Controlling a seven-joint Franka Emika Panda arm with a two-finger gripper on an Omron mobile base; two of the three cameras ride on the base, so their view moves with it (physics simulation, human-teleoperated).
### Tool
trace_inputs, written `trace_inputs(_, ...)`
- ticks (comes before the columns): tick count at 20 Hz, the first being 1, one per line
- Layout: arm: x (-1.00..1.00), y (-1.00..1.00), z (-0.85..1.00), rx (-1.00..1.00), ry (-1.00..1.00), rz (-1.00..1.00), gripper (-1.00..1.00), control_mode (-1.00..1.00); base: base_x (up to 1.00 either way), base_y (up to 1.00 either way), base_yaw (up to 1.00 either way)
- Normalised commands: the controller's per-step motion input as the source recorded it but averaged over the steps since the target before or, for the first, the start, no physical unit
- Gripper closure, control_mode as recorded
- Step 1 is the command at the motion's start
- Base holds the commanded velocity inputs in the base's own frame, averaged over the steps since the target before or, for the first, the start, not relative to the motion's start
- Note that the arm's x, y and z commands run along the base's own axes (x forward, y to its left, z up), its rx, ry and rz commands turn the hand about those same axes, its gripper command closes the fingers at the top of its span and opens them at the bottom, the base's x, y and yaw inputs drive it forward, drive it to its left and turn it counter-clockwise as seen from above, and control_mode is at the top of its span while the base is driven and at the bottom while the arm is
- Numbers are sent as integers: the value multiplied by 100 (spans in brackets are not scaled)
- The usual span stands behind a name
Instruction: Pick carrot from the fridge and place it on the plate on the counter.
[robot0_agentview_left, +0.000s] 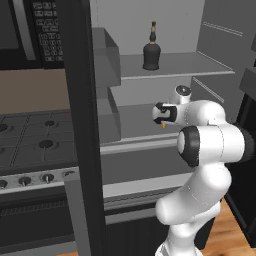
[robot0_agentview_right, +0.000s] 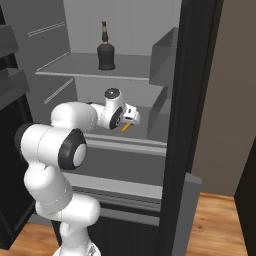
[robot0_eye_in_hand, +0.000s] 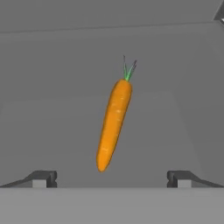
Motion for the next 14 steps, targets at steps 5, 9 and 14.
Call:
trace_inputs(5,33,0,-15,0,0,0,-100,-100,0,0,0)
trace_inputs(9,33,0,-13,0,0,0,-100,-100,0,0,0)
trace_inputs(14,28,0,-14,0,0,0,-100,-100,0,0,0)
